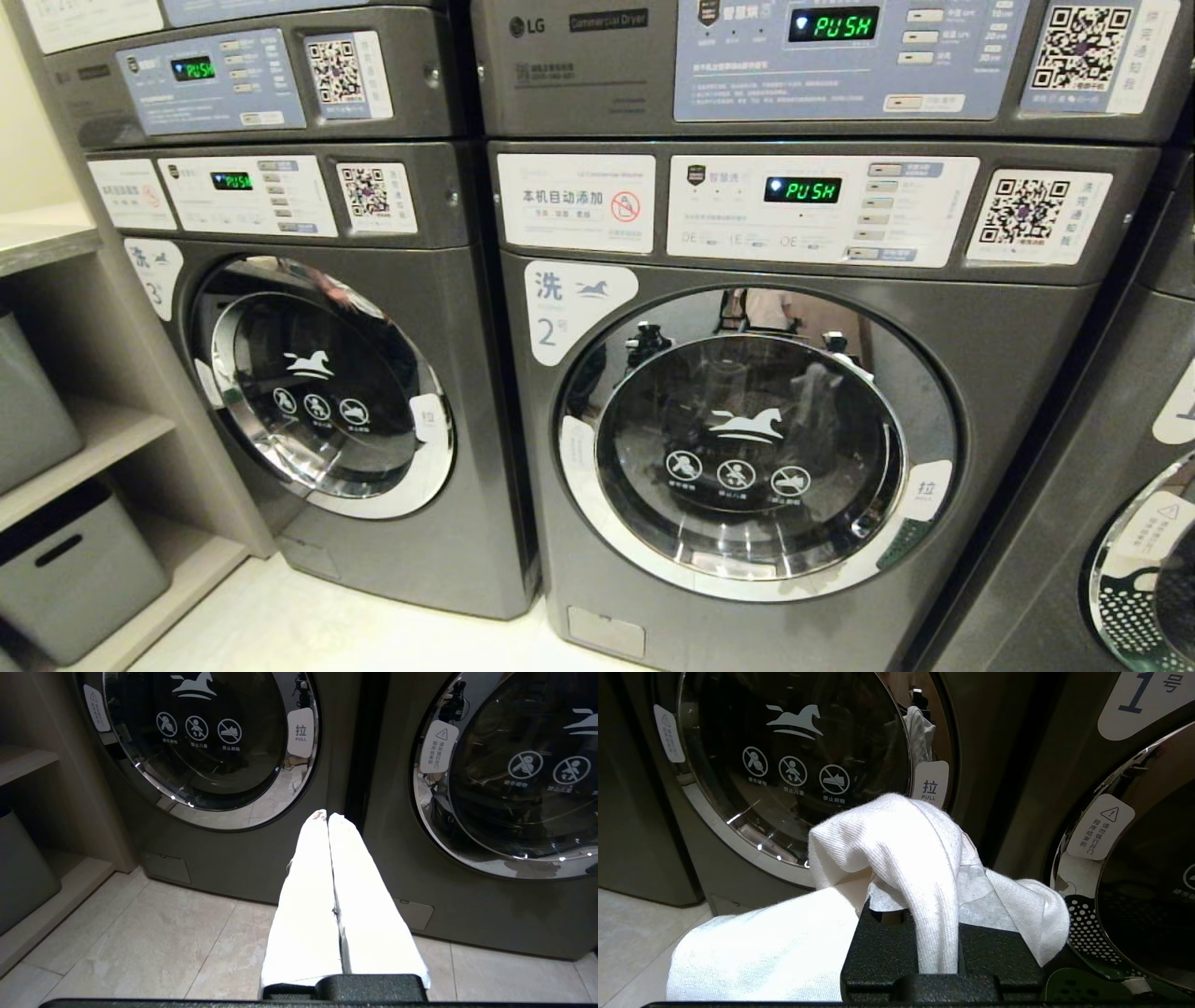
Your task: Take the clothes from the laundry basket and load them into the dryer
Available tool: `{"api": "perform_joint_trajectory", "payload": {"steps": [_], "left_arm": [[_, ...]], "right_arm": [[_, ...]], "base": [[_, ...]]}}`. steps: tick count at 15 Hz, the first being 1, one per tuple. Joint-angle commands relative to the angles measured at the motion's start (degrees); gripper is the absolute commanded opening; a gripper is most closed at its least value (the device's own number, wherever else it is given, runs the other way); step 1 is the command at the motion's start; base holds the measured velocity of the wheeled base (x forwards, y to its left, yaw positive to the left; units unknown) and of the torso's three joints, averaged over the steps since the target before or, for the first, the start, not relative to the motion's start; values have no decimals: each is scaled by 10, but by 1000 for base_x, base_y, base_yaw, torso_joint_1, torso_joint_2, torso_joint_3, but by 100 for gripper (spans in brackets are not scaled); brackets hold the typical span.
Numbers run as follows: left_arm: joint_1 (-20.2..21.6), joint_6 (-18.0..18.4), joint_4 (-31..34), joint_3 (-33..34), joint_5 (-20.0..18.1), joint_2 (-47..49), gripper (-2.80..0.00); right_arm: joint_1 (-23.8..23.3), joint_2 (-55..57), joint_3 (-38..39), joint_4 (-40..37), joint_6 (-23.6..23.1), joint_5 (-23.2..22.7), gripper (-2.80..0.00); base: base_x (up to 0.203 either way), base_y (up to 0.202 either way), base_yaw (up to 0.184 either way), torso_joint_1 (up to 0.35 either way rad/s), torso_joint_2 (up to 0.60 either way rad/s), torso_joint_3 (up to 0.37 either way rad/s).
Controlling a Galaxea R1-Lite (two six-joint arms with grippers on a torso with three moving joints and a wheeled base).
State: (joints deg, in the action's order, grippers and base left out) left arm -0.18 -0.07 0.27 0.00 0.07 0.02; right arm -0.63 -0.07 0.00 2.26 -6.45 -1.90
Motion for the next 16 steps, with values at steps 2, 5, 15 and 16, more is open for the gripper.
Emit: {"api": "perform_joint_trajectory", "payload": {"steps": [2,5,15,16], "left_arm": [[0,0,0,1,0,-1,-280],[0,0,0,1,0,-1,-280],[0,-1,1,1,0,-1,-280],[0,-1,1,1,0,-1,-280]], "right_arm": [[0,1,11,0,-1,0,-280],[0,1,11,0,-1,0,-280],[0,1,11,0,0,1,-280],[0,1,11,0,1,0,-280]], "base": [[196,0,1,1,4,1],[196,0,2,5,1,0],[34,0,0,2,0,1],[0,0,0,0,0,0]]}}
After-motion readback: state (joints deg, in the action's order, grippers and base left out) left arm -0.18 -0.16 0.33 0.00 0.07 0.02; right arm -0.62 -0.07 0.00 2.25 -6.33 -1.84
